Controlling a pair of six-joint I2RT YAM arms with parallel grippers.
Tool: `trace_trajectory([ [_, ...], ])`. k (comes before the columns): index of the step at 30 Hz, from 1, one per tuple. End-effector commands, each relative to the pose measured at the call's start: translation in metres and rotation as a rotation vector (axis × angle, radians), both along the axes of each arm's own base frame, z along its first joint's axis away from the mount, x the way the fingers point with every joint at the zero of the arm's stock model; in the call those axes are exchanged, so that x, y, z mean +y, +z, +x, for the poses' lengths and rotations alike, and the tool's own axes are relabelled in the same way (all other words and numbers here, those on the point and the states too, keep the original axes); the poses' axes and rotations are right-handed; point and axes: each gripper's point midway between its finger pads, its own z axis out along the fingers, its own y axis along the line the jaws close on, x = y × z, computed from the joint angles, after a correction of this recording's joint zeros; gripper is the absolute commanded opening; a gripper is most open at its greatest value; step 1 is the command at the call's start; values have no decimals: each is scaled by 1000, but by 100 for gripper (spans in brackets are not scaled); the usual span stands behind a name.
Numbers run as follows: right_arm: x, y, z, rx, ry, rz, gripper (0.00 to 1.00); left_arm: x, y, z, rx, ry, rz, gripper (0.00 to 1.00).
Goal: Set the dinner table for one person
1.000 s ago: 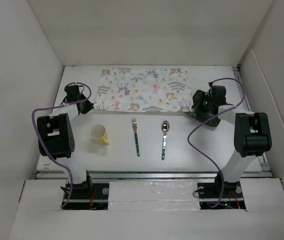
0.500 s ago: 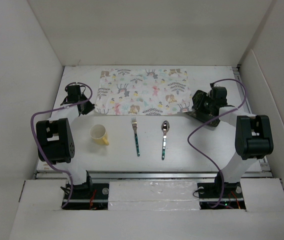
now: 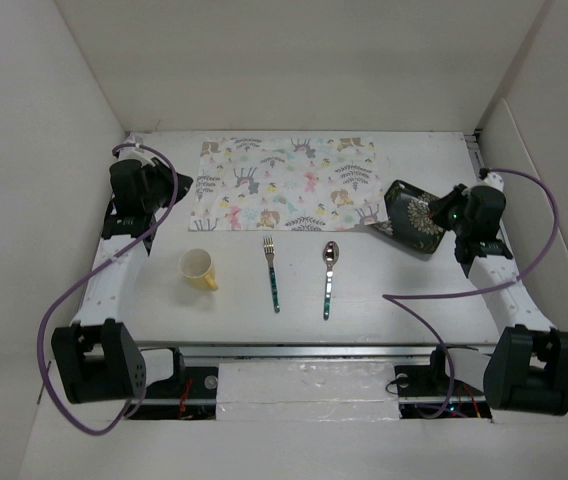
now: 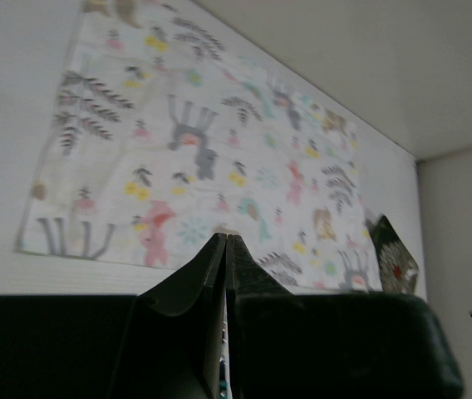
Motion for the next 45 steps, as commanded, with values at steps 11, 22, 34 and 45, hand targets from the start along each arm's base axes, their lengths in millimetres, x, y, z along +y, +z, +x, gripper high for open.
trace_trajectory([
  [11, -73, -108, -44, 161, -172, 238, 59, -99, 115, -126, -460, -419, 6, 14],
  [22, -71, -140, -46, 214, -153, 367, 57, -109, 94, -132, -416, -504, 6, 19],
  [34, -77, -140, -32, 218, -110, 430, 42, -108, 91, -132, -407, -501, 10, 20],
  [45, -80, -140, -27, 256, -97, 423, 32, -109, 91, -131, -400, -508, 12, 20],
])
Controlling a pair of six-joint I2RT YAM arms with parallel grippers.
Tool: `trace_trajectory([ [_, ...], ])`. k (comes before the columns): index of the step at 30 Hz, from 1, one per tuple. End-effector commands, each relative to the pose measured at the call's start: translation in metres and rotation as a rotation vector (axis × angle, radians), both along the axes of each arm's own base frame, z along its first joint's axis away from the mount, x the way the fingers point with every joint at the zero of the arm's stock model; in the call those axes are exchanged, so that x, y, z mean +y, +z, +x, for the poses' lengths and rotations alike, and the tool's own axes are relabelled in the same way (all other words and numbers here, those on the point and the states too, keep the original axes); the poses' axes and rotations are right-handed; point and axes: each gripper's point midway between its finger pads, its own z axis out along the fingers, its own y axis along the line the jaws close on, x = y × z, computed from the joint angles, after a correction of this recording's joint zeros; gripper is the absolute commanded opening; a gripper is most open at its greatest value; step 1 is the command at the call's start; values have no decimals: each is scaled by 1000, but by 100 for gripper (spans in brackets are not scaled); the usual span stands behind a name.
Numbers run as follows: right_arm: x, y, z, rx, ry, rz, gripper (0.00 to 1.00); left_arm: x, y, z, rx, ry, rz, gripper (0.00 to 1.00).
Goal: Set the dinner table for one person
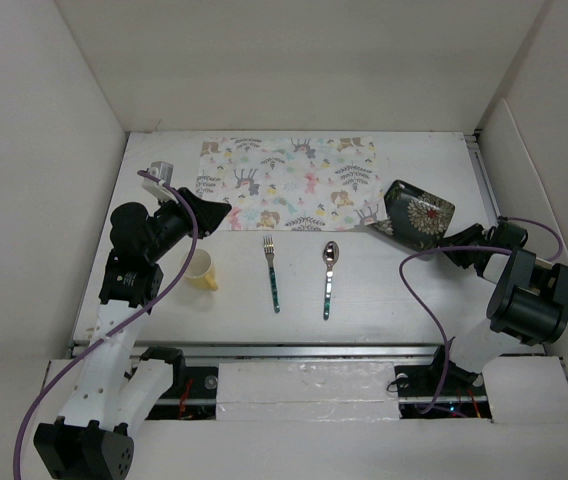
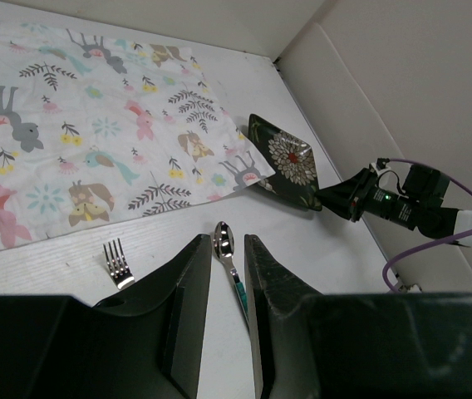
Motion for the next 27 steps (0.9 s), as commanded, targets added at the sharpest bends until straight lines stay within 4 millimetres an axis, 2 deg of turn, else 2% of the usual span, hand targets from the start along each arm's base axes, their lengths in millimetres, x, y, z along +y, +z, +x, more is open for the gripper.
trace_trajectory([
  [1, -5, 9, 8, -24, 24, -13, 32, -3, 16, -4, -62, -30, 5, 20],
  [4, -1, 9, 13, -33, 38, 27, 35, -3, 17, -4, -65, -30, 4, 20],
  [6, 1, 7, 17, -41, 42, 54, 41, -2, 17, -4, -67, -25, 7, 20],
  [11, 1, 9, 22, -57, 23, 88, 40, 0, 17, -4, -69, -15, 13, 21],
  [16, 11, 7, 29, -88, 40, 176, 27, 0, 17, -4, -71, -13, 13, 20],
  [20, 11, 10, 32, -112, 34, 174, 0, 1, 16, -3, -66, -7, 16, 20],
  [23, 0, 11, 23, -94, -31, 134, 0, 1, 16, -2, -64, -6, 15, 20],
  [25, -22, 35, 14, -116, -137, 52, 0, 0, 15, -3, -61, -13, 14, 20],
  [26, -27, 33, 14, -109, -162, 35, 0, 0, 15, -3, -61, -13, 14, 20],
  [27, -37, 58, 13, -160, -199, -14, 0, 0, 15, -2, -62, -15, 12, 20],
])
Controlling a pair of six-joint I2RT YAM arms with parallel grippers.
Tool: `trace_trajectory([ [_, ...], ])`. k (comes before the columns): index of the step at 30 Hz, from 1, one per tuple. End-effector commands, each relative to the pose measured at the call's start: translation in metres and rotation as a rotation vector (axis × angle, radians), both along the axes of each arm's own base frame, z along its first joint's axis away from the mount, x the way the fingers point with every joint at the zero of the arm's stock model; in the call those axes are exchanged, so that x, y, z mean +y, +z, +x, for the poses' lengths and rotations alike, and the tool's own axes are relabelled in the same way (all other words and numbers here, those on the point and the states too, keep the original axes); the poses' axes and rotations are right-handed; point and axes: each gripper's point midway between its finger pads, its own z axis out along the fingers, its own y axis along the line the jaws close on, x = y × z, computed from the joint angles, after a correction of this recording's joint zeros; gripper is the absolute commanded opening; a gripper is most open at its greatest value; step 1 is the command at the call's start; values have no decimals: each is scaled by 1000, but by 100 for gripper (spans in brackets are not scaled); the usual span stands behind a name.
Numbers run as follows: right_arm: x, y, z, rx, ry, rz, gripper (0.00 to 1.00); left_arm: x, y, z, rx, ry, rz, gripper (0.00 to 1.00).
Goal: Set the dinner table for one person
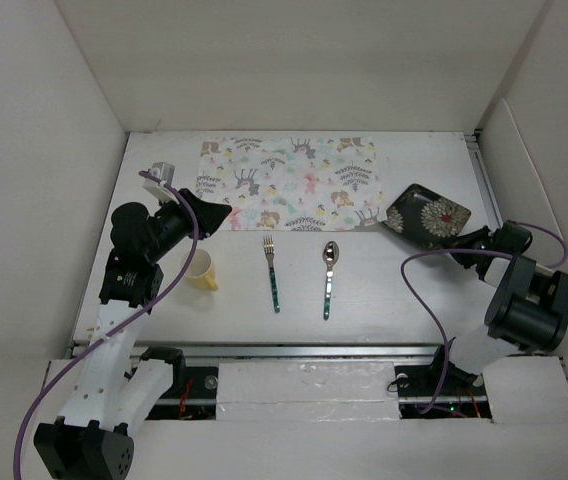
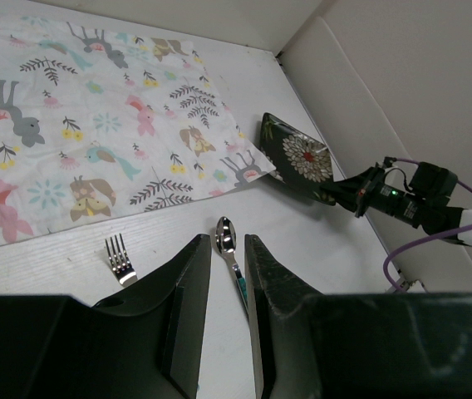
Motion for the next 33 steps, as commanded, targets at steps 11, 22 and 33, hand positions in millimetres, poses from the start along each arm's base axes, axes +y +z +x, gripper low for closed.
trace_trajectory([
  [11, 34, 233, 27, -448, 35, -412, 0, 4, 16, 4, -56, 1, -14, 20],
  [22, 256, 245, 98, -641, 385, -32, 0, 33, 3, 23, 36, 209, -23, 35],
  [33, 363, 212, 172, -574, 490, 63, 0, 28, 4, 20, 23, 168, -14, 39],
])
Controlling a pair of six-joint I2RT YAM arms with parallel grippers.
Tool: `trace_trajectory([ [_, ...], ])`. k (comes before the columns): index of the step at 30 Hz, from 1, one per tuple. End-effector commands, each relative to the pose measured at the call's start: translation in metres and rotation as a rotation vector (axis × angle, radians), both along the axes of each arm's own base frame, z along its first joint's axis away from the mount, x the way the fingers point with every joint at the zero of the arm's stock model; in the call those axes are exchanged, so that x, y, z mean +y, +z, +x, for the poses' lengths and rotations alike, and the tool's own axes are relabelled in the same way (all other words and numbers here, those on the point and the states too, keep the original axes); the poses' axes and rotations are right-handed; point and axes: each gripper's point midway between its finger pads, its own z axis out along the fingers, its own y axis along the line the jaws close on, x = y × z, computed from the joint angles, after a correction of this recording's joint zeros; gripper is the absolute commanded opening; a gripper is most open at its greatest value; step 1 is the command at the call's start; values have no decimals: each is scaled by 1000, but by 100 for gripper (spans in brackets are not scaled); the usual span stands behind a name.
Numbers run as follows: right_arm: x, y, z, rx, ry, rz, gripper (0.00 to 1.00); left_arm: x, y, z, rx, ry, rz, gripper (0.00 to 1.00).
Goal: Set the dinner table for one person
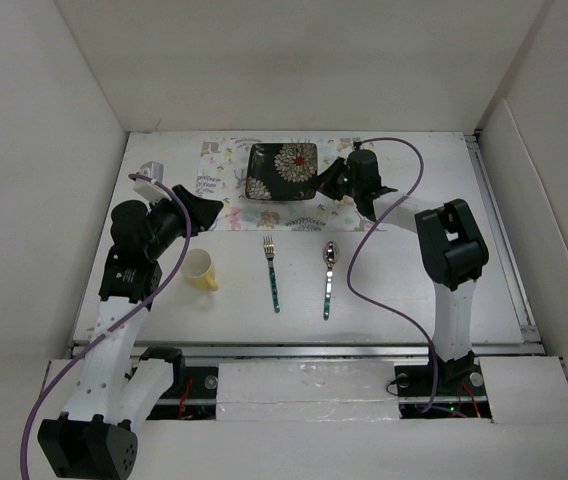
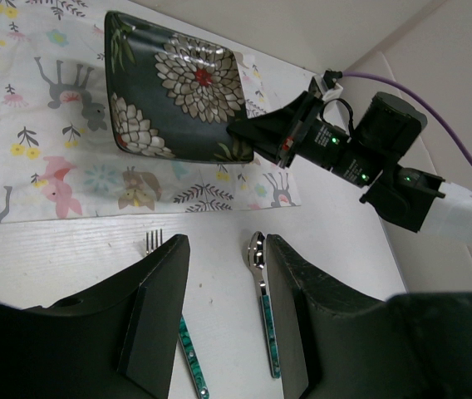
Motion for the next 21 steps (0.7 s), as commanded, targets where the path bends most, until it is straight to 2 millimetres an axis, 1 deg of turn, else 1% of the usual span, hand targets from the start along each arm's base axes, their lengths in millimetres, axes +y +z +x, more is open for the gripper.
trace_trajectory([
  [1, 17, 129, 39, -310, -17, 192, 0, -2, 23, 1, -67, -14, -6, 39],
  [2, 23, 112, 42, -282, -18, 182, 0, -3, 21, 0, -64, -25, -7, 39],
  [3, 24, 106, 45, -273, -18, 176, 0, -4, 21, 0, -65, -29, -9, 39],
  [4, 26, 105, 49, -269, -17, 178, 0, -4, 22, 0, -67, -32, -11, 39],
  [5, 29, 89, 52, -245, -6, 173, 0, -5, 21, 0, -64, -38, -12, 39],
  [6, 31, 84, 54, -237, 1, 170, 0, -6, 20, 1, -61, -40, -12, 39],
  [7, 34, 85, 58, -236, 7, 172, 0, -6, 20, 1, -58, -41, -12, 39],
  [10, 38, 65, 61, -198, 29, 139, 0, -8, 18, 1, -54, -53, -15, 39],
  [11, 38, 69, 62, -209, 31, 136, 0, -8, 19, 0, -56, -56, -15, 39],
  [13, 38, 59, 63, -189, 38, 102, 0, -9, 18, 2, -48, -58, -15, 39],
  [14, 39, 61, 63, -191, 49, 103, 0, -10, 18, 1, -48, -67, -16, 39],
  [15, 36, 58, 65, -185, 50, 103, 0, -11, 17, 1, -45, -72, -20, 39],
  [16, 37, 50, 64, -165, 61, 96, 0, -11, 18, 1, -48, -75, -22, 38],
  [17, 32, 46, 67, -155, 59, 93, 0, -11, 18, 1, -49, -73, -20, 38],
  [18, 33, 47, 67, -155, 67, 90, 0, -11, 17, 2, -45, -71, -20, 38],
  [20, 29, 34, 68, -126, 77, 67, 0, -10, 15, 2, -42, -70, -18, 38],
  [21, 31, 36, 69, -128, 87, 63, 0, -10, 16, 2, -45, -69, -19, 38],
])
